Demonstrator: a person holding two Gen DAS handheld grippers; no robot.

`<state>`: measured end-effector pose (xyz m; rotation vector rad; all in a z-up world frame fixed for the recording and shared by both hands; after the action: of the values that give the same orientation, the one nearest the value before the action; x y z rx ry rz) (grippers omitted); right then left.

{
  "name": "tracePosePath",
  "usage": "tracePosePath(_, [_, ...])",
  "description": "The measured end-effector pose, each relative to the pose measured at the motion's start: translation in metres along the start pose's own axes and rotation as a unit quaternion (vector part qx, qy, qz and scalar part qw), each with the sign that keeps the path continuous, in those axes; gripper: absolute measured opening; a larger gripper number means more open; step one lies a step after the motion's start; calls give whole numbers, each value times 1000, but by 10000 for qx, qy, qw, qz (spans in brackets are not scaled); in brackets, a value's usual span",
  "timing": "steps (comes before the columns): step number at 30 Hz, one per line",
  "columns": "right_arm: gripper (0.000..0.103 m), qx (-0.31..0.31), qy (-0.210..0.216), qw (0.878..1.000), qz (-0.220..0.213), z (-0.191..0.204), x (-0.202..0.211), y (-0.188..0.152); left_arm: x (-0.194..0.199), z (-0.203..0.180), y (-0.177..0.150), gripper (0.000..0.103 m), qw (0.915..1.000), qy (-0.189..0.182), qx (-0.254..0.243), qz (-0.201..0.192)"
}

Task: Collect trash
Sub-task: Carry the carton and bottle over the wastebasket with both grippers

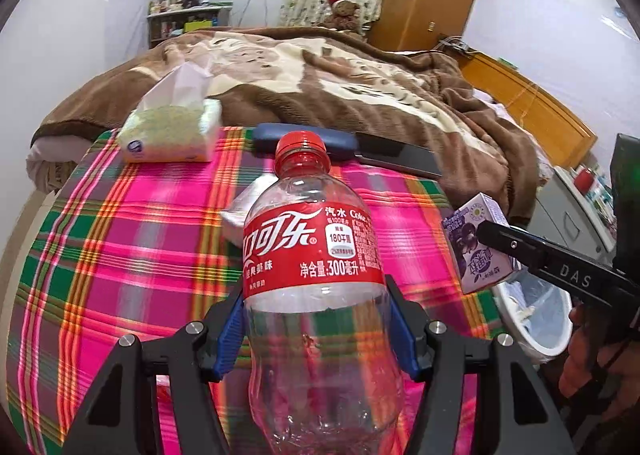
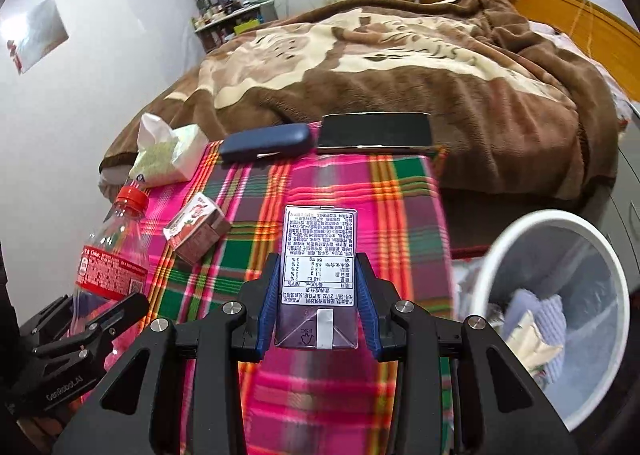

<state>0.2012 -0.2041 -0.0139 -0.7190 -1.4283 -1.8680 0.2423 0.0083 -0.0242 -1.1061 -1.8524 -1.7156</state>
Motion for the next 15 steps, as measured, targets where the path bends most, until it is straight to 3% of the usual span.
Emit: tracePosePath(15, [37,-437,-443,9973,-387,-91,57,-18,7,-130,-10,62,9946,-663,-796,-42])
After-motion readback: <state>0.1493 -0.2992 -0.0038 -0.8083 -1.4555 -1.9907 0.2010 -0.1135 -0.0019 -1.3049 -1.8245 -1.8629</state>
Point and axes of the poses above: each gripper's, at about its wrist camera, not at the fingertips, and x roughly against the way its jaws point, z to its left, y to its top, the point moved 4 cm from there along -x, roughly the way its jaws point, and after that the axes turned 1 degree about -x, right-handed, at the moved point
